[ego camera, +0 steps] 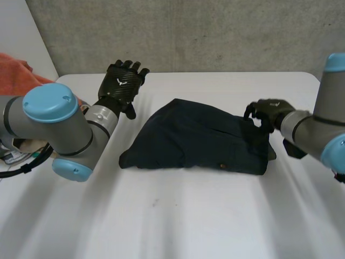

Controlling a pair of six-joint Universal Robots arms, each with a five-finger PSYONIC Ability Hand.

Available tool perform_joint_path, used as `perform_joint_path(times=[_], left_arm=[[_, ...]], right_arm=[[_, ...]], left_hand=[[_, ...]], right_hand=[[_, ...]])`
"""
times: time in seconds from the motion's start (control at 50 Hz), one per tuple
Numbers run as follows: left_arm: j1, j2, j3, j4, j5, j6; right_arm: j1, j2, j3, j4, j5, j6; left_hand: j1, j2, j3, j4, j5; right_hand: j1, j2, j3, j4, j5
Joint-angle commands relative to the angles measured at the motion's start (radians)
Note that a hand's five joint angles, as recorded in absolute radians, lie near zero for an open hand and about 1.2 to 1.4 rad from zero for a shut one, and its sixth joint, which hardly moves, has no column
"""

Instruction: Fold the laundry.

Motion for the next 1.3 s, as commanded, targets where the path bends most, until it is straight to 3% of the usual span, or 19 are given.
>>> perform_joint_path(times=[0.02, 0.1, 0.24, 0.28, 0.3, 0.32, 0.36, 0.5, 0.54, 0.62, 0.76, 0.86, 0.92, 0.94, 0.98, 1.1, 1.16, 1.22, 1.3], left_arm=[[0.011, 0.015, 0.001, -0.015, 0.004, -0.012], [0.008, 0.018, -0.002, -0.032, 0.010, -0.021], [0.006, 0.003, 0.002, -0.041, 0.025, -0.030], [0.004, -0.002, 0.005, -0.043, 0.030, -0.030], [0.004, -0.008, 0.011, -0.044, 0.035, -0.030], [0.004, -0.010, 0.016, -0.046, 0.038, -0.030], [0.008, -0.019, 0.030, -0.055, 0.045, -0.032], [0.018, -0.075, 0.141, -0.150, 0.108, -0.064], [0.021, -0.097, 0.183, -0.187, 0.122, -0.078], [0.027, -0.177, 0.313, -0.313, 0.160, -0.105], [0.021, -0.283, 0.429, -0.443, 0.243, -0.113], [0.014, -0.321, 0.444, -0.460, 0.308, -0.118], [0.000, -0.332, 0.439, -0.466, 0.338, -0.113], [-0.003, -0.333, 0.438, -0.463, 0.338, -0.113], [-0.003, -0.330, 0.438, -0.456, 0.326, -0.107], [0.009, -0.275, 0.462, -0.329, 0.193, -0.056], [0.011, -0.244, 0.482, -0.252, 0.170, -0.053], [0.011, -0.182, 0.530, -0.106, 0.132, -0.067], [0.008, -0.107, 0.577, 0.024, 0.038, -0.101]], right_arm=[[-0.040, 0.121, -0.202, 0.127, -0.066, 0.044], [-0.042, 0.250, -0.328, 0.254, -0.068, 0.030], [-0.011, 0.322, -0.345, 0.250, -0.065, 0.003], [-0.002, 0.322, -0.340, 0.236, -0.062, -0.002], [0.005, 0.312, -0.334, 0.219, -0.057, 0.000], [0.010, 0.301, -0.328, 0.211, -0.056, 0.000], [0.013, 0.261, -0.308, 0.198, -0.053, 0.000], [0.021, -0.137, -0.077, 0.017, -0.097, -0.089], [0.022, -0.190, -0.037, -0.008, -0.115, -0.121], [0.048, -0.322, 0.042, 0.042, -0.161, -0.184], [0.076, -0.400, 0.135, 0.150, -0.205, -0.269], [0.079, -0.393, 0.190, 0.167, -0.198, -0.344], [0.078, -0.356, 0.206, 0.170, -0.194, -0.387], [0.073, -0.333, 0.204, 0.173, -0.186, -0.405], [0.068, -0.307, 0.197, 0.167, -0.172, -0.415], [0.068, -0.114, 0.000, 0.092, -0.032, -0.366], [0.076, -0.046, -0.134, 0.037, 0.033, -0.333], [0.087, 0.038, -0.391, -0.131, 0.159, -0.242], [0.093, 0.035, -0.529, -0.381, 0.220, -0.148]], left_hand=[[-0.024, -0.030, -0.037, -0.030, -0.047], [-0.024, -0.030, -0.037, -0.030, -0.047], [-0.024, -0.030, -0.037, -0.030, -0.047], [-0.024, -0.030, -0.037, -0.030, -0.047], [-0.024, -0.030, -0.037, -0.030, -0.047], [-0.024, -0.030, -0.037, -0.030, -0.047], [-0.024, -0.030, -0.037, -0.030, -0.047], [-0.024, -0.030, -0.037, -0.030, -0.047], [-0.024, -0.030, -0.037, -0.030, -0.047], [-0.024, -0.030, -0.037, -0.030, -0.047], [-0.024, -0.030, -0.037, -0.030, -0.047], [0.305, 0.299, 0.292, 0.300, 0.282], [0.759, 0.754, 0.746, 0.754, 0.736], [1.014, 1.008, 1.000, 1.008, 0.991], [1.197, 1.191, 1.184, 1.191, 1.174], [1.198, 1.192, 1.184, 1.192, 1.175], [1.198, 1.192, 1.184, 1.192, 1.175], [1.198, 1.192, 1.184, 1.192, 1.175], [1.198, 1.192, 1.184, 1.192, 1.175]], right_hand=[[0.085, 0.088, 0.079, 0.078, 0.069], [0.050, 0.053, 0.044, 0.043, 0.034], [0.076, 0.079, 0.069, 0.068, 0.059], [0.488, 0.491, 0.481, 0.480, 0.471], [0.889, 0.892, 0.882, 0.881, 0.872], [0.893, 0.896, 0.886, 0.885, 0.876], [0.893, 0.896, 0.886, 0.885, 0.876], [0.893, 0.896, 0.886, 0.885, 0.876], [0.893, 0.896, 0.886, 0.885, 0.876], [0.893, 0.896, 0.886, 0.885, 0.876], [0.893, 0.896, 0.886, 0.885, 0.876], [0.893, 0.896, 0.886, 0.885, 0.876], [0.893, 0.896, 0.886, 0.885, 0.876], [0.893, 0.896, 0.886, 0.885, 0.876], [0.893, 0.896, 0.886, 0.885, 0.876], [0.893, 0.896, 0.886, 0.885, 0.876], [0.893, 0.896, 0.886, 0.885, 0.876], [0.893, 0.896, 0.886, 0.885, 0.876], [0.893, 0.896, 0.886, 0.885, 0.876]])
